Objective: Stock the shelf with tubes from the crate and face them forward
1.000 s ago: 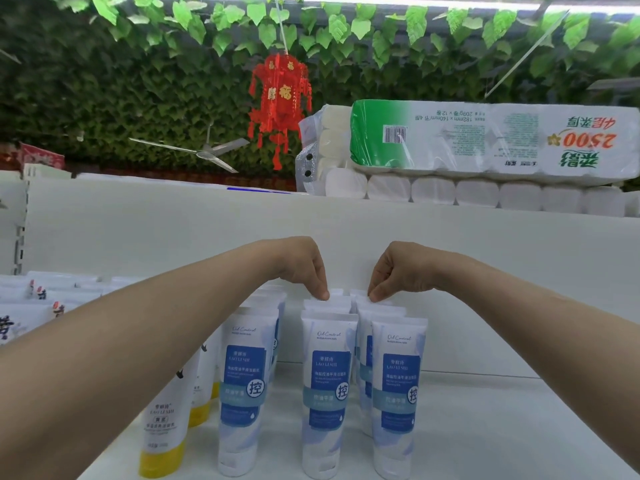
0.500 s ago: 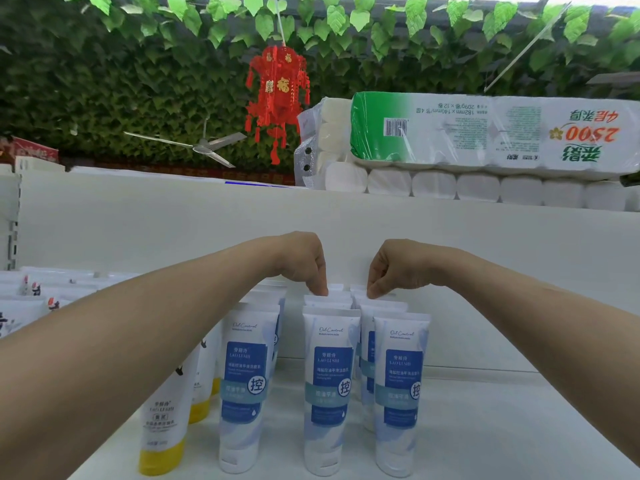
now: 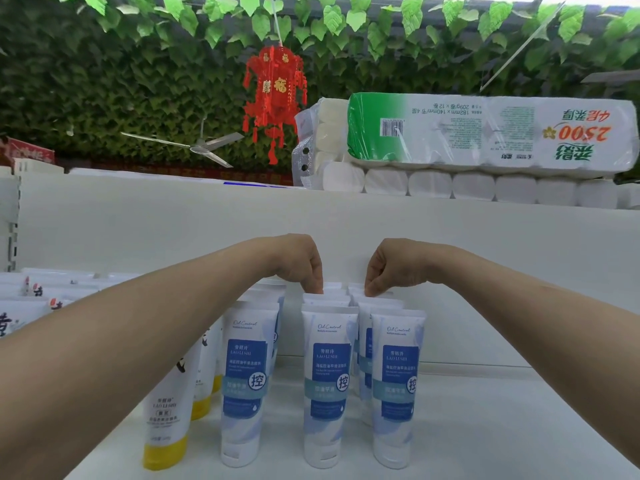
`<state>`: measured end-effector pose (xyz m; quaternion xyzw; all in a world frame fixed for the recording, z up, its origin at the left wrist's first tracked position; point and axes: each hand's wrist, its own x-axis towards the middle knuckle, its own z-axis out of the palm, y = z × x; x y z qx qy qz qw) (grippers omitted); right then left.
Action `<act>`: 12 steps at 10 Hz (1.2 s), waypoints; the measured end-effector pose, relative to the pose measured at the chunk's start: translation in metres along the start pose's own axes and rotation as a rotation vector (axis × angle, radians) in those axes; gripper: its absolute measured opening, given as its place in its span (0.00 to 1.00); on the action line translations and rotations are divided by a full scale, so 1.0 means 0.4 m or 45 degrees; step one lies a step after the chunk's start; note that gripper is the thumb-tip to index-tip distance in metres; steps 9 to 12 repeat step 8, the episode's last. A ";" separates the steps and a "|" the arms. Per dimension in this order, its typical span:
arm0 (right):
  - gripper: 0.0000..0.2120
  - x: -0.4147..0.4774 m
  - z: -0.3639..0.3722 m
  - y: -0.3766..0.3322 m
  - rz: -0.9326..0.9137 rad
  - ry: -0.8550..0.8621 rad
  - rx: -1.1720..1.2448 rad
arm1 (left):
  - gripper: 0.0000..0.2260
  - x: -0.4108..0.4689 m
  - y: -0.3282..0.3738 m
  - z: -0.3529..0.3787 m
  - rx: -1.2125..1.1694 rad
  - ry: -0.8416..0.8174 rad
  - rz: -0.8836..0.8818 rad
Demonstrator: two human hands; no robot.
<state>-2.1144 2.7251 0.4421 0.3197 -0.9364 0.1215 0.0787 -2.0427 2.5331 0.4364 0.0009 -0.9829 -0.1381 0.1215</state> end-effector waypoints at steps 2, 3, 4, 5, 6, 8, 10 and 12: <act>0.11 -0.031 -0.039 -0.013 -0.025 0.058 -0.036 | 0.07 -0.025 0.003 -0.036 -0.018 0.025 -0.056; 0.15 -0.057 -0.072 -0.024 -0.033 0.109 -0.058 | 0.09 -0.045 0.011 -0.068 -0.009 0.108 -0.077; 0.17 -0.091 -0.100 -0.040 -0.051 0.166 -0.081 | 0.12 -0.078 0.027 -0.102 -0.024 0.162 -0.092; 0.18 -0.128 -0.127 -0.059 -0.075 0.227 -0.083 | 0.14 -0.119 0.046 -0.132 -0.059 0.197 -0.099; 0.20 -0.165 -0.152 -0.081 -0.093 0.248 -0.071 | 0.17 -0.166 0.065 -0.152 -0.072 0.248 -0.091; 0.24 -0.236 -0.170 -0.145 -0.104 0.255 -0.092 | 0.19 -0.276 0.101 -0.158 -0.077 0.352 -0.135; 0.24 -0.236 -0.170 -0.145 -0.104 0.255 -0.092 | 0.19 -0.276 0.101 -0.158 -0.077 0.352 -0.135; 0.24 -0.236 -0.170 -0.145 -0.104 0.255 -0.092 | 0.19 -0.276 0.101 -0.158 -0.077 0.352 -0.135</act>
